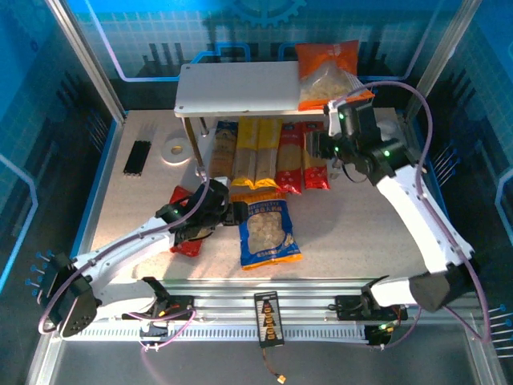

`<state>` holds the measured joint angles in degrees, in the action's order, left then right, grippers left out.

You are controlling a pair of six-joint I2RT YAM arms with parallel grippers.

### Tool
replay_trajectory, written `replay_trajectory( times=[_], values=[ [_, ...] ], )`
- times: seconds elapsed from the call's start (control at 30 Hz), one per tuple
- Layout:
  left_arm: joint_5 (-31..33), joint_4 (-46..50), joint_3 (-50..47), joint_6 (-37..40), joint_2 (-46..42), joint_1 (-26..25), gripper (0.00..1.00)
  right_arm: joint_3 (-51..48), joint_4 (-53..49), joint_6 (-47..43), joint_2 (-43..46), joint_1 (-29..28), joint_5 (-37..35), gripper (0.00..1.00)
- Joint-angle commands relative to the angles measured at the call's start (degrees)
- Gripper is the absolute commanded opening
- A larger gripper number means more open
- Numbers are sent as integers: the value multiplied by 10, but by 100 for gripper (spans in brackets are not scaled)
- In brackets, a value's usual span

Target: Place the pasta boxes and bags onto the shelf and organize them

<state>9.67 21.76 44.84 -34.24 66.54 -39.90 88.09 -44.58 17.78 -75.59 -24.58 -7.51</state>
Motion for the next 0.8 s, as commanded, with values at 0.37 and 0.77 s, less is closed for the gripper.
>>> replay_trajectory(
  times=[0.37, 0.77],
  values=[
    [218, 67, 34, -153, 108, -224, 78, -286, -21, 85, 184, -105, -8, 78],
    [274, 137, 174, -255, 277, -246, 94, -323, -15, 74, 269, -81, -18, 93]
  ],
)
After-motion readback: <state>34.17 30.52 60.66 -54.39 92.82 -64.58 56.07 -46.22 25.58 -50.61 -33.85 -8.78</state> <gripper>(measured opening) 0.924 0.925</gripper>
